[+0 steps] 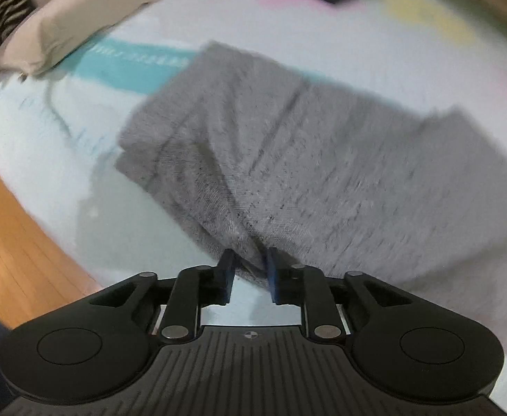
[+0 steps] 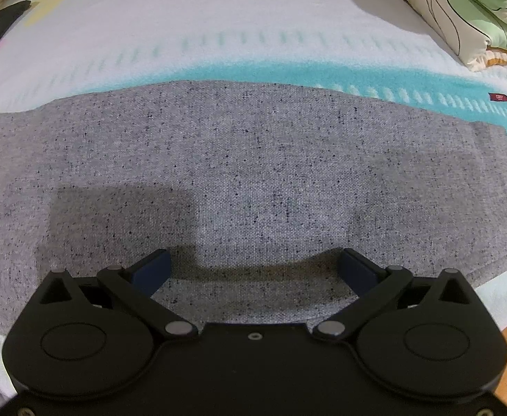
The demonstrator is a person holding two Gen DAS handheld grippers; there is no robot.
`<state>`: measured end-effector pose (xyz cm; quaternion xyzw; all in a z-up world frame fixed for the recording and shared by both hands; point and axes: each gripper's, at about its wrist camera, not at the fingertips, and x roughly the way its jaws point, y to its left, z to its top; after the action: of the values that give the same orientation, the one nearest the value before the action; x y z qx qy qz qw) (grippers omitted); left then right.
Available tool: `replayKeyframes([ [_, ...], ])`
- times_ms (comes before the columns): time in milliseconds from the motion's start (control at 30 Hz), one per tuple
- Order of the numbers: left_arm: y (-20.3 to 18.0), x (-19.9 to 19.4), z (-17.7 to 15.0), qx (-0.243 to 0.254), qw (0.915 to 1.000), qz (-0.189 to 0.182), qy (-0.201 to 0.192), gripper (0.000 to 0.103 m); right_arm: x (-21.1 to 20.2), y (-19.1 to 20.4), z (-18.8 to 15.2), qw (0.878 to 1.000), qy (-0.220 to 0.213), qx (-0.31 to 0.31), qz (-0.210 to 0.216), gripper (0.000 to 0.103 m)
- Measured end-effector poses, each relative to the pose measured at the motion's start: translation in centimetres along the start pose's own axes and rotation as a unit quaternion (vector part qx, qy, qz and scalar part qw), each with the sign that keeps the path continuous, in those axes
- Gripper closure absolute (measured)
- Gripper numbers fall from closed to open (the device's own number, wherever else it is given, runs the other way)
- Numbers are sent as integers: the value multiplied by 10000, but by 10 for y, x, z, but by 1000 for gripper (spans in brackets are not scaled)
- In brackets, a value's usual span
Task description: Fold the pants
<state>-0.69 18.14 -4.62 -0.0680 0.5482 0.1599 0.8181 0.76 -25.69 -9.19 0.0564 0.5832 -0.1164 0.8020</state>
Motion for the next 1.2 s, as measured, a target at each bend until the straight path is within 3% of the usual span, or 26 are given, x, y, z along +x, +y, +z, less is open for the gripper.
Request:
replayKeyframes([
  [100, -9, -25, -7, 184, 9984, 344, -402, 80, 0, 0, -2, 10000, -63, -27, 27, 1],
  [200, -8, -64, -17, -112, 9940, 535, -949, 77, 0, -2, -5, 9999, -136, -52, 50, 0],
  [267, -9, -80, -19, -56, 9922, 377, -1186, 75, 1, -2, -7, 9998, -177, -65, 57, 0],
  [367, -27, -85, -11, 463, 9898, 113, -1341, 73, 1, -1, -6, 9999, -149, -58, 34, 0],
  [500, -62, -65, 5, 1051, 9846, -249, -1378, 73, 1, 0, -3, 9999, -99, -22, 9, 0],
  [667, -102, -21, 32, 1538, 9813, -572, -1003, 73, 2, 0, -3, 9999, -138, -36, 14, 0],
  [800, -103, 30, 62, 1301, 9888, -203, -702, 73, 1, 0, -3, 9999, -133, -67, 39, 0],
  [1133, -71, 52, 100, 440, 9928, -831, -736, 74, 6, -3, 12, 9999, 32, -140, 13, 1],
  [1200, -67, 58, 106, 398, 9924, -901, -733, 74, 3, -1, 21, 9997, 3, -227, -74, 14],
])
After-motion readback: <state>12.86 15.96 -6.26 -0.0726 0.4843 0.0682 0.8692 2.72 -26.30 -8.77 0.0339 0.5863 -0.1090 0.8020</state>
